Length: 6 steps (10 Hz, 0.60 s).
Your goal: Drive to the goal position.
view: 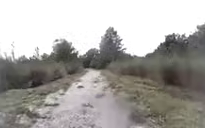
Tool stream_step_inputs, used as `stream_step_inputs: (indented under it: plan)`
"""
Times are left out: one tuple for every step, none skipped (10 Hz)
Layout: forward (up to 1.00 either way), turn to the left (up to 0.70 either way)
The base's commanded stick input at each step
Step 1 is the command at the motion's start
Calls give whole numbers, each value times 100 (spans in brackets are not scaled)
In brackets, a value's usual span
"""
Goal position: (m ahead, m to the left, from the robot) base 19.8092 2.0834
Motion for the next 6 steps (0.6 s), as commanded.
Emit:
stream_step_inputs:
  plan:
    - [85,0]
    - [85,12]
    - [85,34]
    - [85,34]
    - [85,34]
    - [85,34]
